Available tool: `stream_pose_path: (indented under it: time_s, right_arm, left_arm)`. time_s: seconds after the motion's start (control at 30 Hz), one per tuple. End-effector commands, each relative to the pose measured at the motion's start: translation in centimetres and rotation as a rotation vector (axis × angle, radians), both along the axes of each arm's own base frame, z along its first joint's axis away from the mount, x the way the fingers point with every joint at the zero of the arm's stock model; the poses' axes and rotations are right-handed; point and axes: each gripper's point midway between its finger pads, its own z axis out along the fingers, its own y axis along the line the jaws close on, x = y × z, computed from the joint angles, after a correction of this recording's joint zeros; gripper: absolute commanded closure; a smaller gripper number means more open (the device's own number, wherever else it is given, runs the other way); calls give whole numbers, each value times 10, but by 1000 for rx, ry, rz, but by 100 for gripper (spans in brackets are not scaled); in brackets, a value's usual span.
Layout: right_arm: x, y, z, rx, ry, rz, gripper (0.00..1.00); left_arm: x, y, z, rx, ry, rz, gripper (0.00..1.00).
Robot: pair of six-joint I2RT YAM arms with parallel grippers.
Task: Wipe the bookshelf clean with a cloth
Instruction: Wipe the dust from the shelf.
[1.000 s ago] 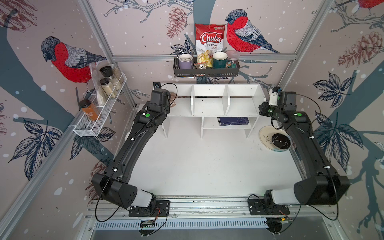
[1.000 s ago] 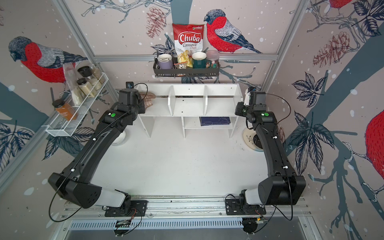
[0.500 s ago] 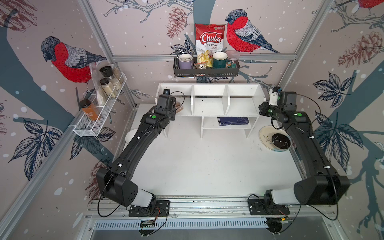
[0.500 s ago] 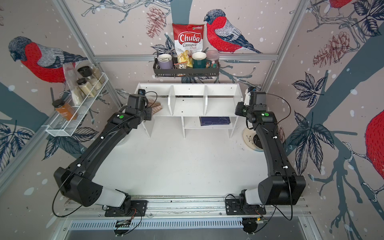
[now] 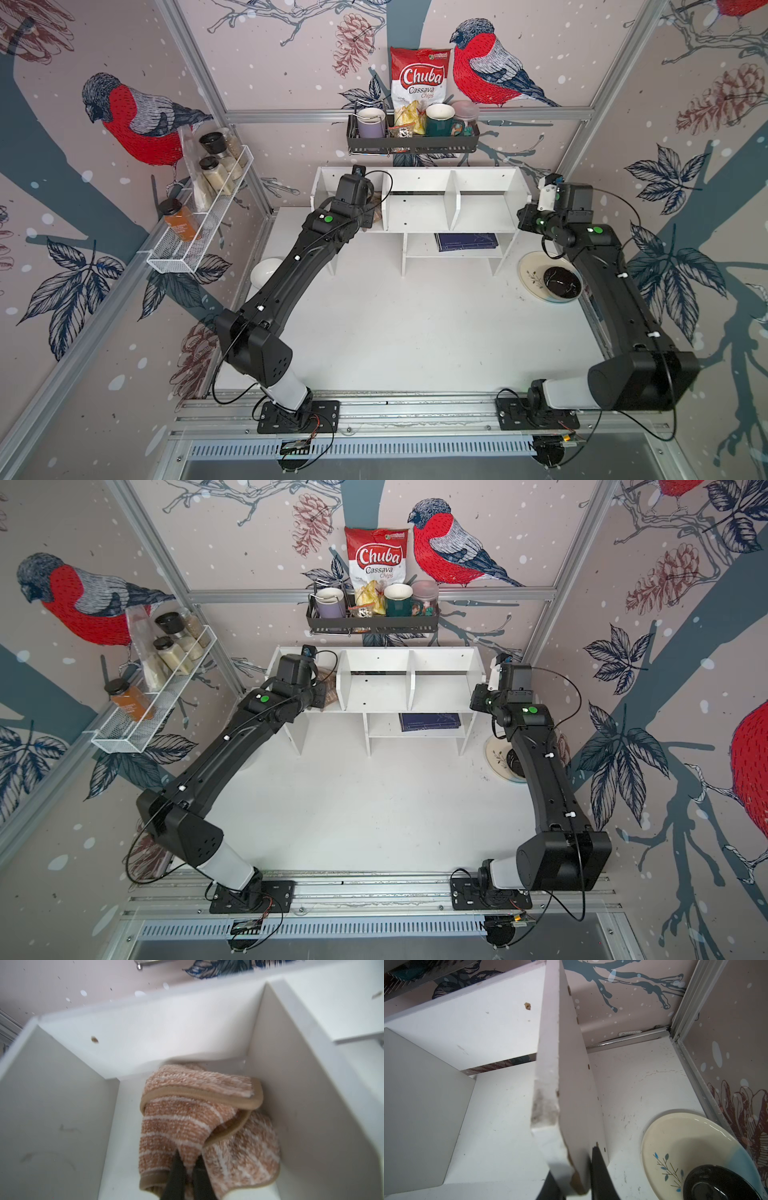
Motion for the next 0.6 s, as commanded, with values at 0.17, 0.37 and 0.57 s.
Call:
stream_pose_path:
  time_s: [0.17,0.37,0.57]
  right_arm:
    - [-15,24,-8,179,82,45,100]
    - [-13,25,-9,184,79,49,100]
    - [-11,24,-10,183,81,41,100]
  left_arm:
    - [21,69,9,12,12,257,100]
    - [-16,54,48,-17,-113,178,100]
    - [-70,-17,120,-158,-290,-40,100]
